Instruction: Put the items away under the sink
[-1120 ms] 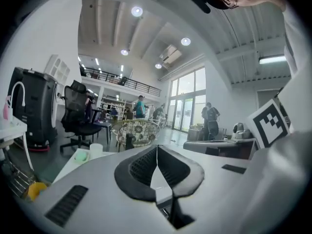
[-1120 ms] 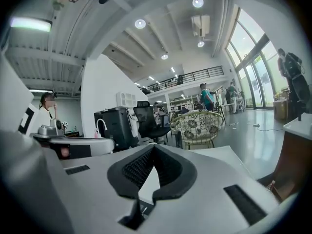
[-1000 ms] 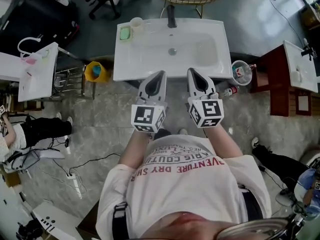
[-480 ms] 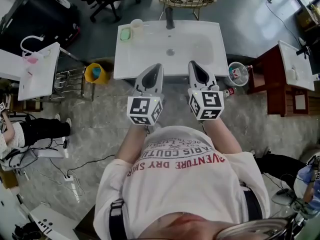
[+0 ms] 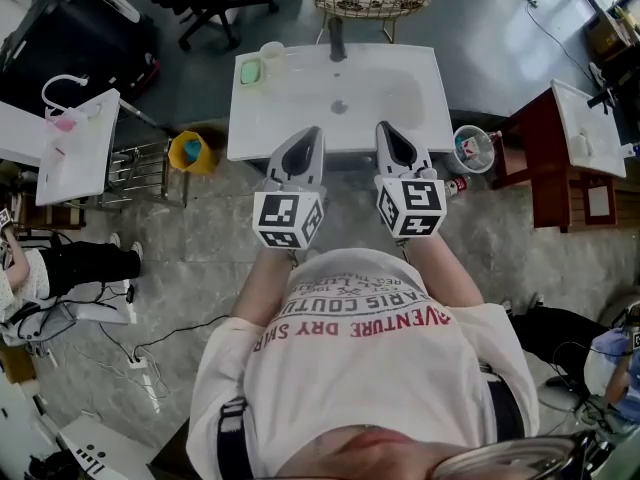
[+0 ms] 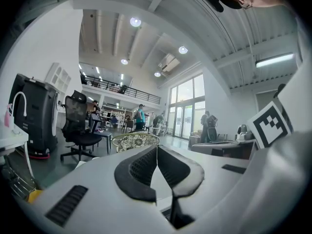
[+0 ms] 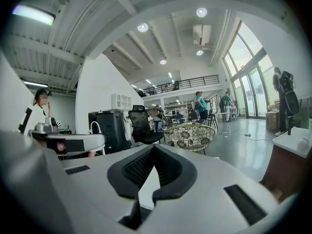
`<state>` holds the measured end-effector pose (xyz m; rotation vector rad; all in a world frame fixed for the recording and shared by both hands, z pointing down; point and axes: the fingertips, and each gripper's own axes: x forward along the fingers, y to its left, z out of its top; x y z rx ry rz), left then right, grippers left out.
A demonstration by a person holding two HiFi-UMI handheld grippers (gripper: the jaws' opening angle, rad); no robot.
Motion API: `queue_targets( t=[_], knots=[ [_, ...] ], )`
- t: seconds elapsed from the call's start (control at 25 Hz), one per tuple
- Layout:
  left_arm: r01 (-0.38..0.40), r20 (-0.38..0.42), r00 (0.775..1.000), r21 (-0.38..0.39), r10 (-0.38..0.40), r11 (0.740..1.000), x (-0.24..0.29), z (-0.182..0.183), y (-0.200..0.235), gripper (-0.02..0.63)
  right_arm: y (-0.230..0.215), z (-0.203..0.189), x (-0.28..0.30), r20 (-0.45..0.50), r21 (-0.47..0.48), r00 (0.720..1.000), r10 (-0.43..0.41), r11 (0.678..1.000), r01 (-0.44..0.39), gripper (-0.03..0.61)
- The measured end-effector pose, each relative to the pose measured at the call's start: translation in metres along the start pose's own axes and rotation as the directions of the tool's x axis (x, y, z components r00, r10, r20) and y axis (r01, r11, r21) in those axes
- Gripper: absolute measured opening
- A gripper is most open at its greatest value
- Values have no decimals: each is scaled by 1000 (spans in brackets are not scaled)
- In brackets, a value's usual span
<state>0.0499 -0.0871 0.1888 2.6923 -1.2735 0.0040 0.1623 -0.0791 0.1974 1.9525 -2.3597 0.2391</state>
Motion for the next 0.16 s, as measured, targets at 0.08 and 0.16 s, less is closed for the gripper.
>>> queue_targets(
  t=[0.08, 0.16],
  knots=[
    [2, -6, 1000, 2, -2, 1000, 1, 1, -2, 23, -2, 0, -2, -2, 4, 1000, -3, 1000, 3, 25],
    [4, -12, 1000, 3, -4, 1000, 2, 1, -5, 23, -5, 1, -4, -3, 10, 1000, -9, 1000, 9, 25]
  ],
)
